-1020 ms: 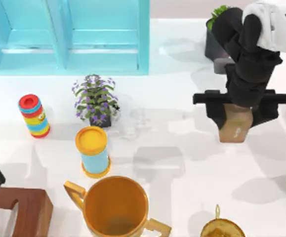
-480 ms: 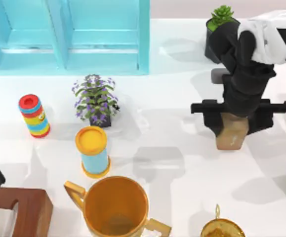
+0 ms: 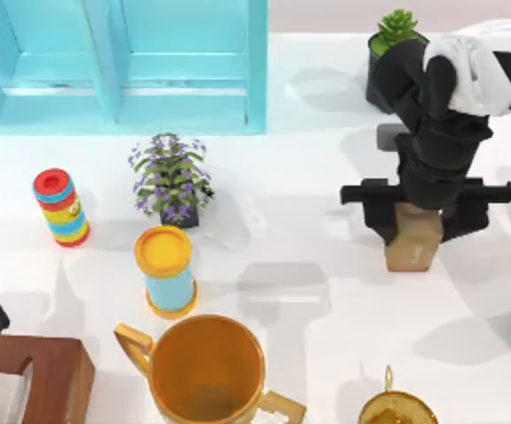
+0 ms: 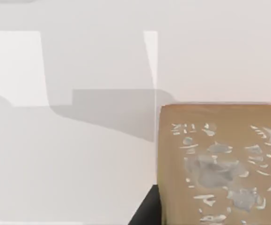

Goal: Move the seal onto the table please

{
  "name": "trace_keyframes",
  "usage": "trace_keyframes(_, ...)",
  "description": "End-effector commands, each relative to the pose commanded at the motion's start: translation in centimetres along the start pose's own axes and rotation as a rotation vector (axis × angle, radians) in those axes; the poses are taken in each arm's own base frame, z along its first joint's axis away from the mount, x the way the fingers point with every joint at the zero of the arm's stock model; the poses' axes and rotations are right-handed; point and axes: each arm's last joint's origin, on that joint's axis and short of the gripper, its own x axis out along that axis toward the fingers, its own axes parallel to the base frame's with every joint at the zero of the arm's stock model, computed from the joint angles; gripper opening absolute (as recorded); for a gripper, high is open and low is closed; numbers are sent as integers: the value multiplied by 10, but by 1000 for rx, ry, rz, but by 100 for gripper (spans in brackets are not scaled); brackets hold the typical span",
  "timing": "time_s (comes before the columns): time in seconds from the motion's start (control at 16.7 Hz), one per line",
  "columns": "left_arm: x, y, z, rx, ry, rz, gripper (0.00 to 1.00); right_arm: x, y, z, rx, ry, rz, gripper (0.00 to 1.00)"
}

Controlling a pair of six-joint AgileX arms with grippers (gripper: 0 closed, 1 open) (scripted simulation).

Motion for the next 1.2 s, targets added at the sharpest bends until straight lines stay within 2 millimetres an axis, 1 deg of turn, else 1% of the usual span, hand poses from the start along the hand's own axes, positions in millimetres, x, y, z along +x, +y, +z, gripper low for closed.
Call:
trace_keyframes(0.24, 0, 0, 0, 0, 0, 0, 100, 0, 0, 0, 0, 0, 0, 98)
trace_keyframes(0.3, 0, 0, 0, 0, 0, 0, 100, 0, 0, 0, 0, 0, 0, 100)
trace_keyframes(0.78, 0, 0, 0, 0, 0, 0, 100, 0, -1, 0, 2, -1, 0, 100)
trace_keyframes(0.9, 0, 0, 0, 0, 0, 0, 100, -4, 0, 2, 3, 0, 0, 100)
trace_keyframes(1.02, 0, 0, 0, 0, 0, 0, 100, -17, 2, 6, 4, 1, -2, 100)
trace_keyframes(1.2, 0, 0, 0, 0, 0, 0, 100, -56, 5, 11, 3, 3, -3, 100)
